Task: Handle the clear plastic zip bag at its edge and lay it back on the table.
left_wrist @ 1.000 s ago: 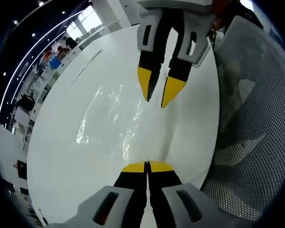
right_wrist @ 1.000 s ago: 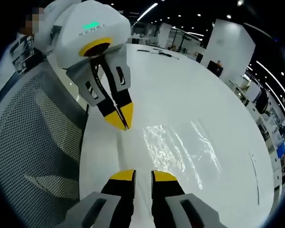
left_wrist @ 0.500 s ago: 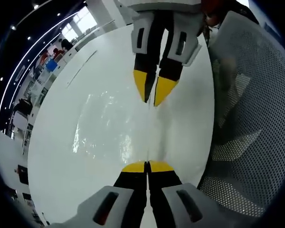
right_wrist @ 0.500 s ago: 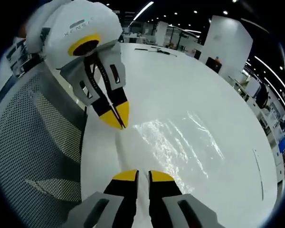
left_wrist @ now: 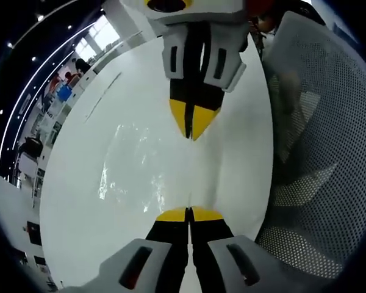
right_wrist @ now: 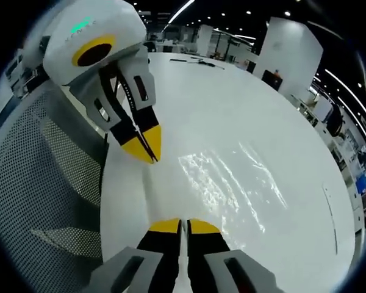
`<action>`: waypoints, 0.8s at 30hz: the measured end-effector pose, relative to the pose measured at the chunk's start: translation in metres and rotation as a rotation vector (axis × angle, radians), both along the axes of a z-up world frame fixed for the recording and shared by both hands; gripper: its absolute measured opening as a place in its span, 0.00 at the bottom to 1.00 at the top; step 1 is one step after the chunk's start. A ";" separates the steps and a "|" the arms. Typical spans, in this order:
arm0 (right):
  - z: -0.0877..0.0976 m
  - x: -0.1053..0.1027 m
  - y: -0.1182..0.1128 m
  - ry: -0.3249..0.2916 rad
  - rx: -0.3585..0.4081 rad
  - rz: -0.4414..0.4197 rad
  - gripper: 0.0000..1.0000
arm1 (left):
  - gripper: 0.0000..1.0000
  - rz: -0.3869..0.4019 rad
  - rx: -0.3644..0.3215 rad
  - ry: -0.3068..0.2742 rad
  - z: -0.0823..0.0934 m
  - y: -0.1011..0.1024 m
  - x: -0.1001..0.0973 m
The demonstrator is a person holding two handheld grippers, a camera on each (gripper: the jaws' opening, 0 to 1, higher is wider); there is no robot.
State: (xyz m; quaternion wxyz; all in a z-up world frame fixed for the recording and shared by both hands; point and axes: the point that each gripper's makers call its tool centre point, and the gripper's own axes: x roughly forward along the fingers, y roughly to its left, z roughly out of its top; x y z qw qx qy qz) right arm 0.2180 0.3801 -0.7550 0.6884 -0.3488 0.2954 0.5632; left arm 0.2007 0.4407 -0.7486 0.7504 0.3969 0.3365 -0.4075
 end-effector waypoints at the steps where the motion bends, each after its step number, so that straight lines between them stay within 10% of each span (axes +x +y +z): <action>1: 0.001 0.000 0.000 0.002 0.001 -0.002 0.00 | 0.00 0.001 -0.005 -0.001 0.000 -0.001 0.000; 10: 0.000 0.000 -0.005 0.018 0.007 -0.058 0.00 | 0.00 0.007 -0.020 -0.058 0.008 -0.005 0.007; 24: 0.005 0.010 -0.012 0.014 0.026 -0.168 0.00 | 0.27 0.006 -0.052 -0.150 0.030 -0.015 0.015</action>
